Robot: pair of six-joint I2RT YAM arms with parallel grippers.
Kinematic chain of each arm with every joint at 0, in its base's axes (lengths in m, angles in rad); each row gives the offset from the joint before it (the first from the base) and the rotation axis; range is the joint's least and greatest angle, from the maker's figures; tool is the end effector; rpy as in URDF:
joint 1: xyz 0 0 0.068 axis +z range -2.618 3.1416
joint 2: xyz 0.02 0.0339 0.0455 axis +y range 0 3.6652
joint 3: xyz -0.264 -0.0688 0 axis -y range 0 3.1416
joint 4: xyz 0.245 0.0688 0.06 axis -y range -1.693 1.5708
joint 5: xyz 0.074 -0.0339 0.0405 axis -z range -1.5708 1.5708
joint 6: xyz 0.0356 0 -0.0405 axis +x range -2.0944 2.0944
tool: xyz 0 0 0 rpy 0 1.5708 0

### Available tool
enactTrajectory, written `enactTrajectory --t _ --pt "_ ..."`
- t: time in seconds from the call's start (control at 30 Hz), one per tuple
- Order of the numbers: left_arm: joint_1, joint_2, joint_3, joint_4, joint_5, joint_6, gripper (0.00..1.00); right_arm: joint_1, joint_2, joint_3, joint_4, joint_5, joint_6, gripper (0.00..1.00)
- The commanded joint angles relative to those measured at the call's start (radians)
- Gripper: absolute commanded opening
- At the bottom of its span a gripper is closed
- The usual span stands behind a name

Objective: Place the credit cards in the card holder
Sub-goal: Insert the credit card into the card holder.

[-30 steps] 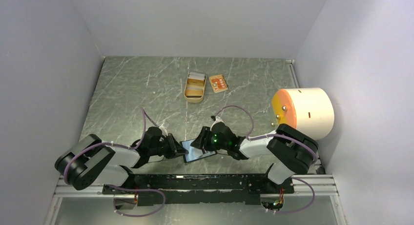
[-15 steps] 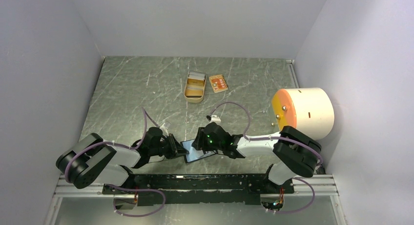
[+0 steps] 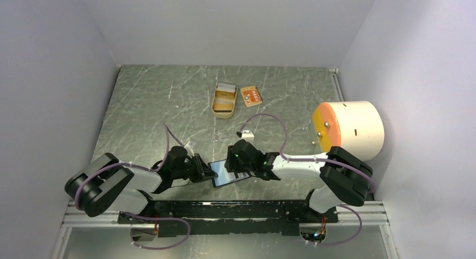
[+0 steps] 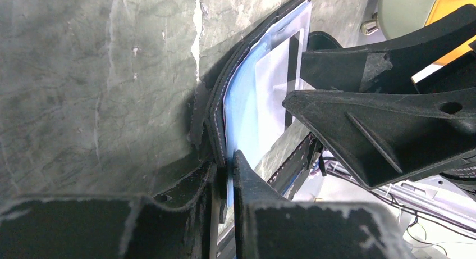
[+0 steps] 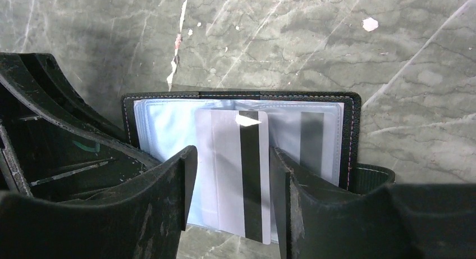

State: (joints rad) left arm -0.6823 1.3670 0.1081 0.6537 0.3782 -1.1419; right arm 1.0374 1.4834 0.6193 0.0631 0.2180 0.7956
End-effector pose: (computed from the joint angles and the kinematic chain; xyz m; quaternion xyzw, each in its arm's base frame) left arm 0.1368 -0.1281 0.0963 -0.1132 0.8669 -0.4625 0.1474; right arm 0.1477 0.2349 0.1510 -0.0706 0.9195 0.2348 0.3072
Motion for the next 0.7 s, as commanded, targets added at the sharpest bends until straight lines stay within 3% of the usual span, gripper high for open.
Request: enactTrajectory --t 0.0,0.37,0.67 --pt "-0.008 0.008 0.003 -0.012 0.014 0.008 0.16 -0.011 0.008 -0.022 -0.148 0.068 -0.047 0.55" --pt "-0.01 0.012 0.008 -0.011 0.014 0.01 0.17 -0.011 -0.014 -0.044 -0.093 0.0 -0.044 0.52" --pt "-0.016 0.014 0.024 -0.022 0.016 0.017 0.22 -0.01 -0.005 -0.091 0.061 -0.136 -0.001 0.41"
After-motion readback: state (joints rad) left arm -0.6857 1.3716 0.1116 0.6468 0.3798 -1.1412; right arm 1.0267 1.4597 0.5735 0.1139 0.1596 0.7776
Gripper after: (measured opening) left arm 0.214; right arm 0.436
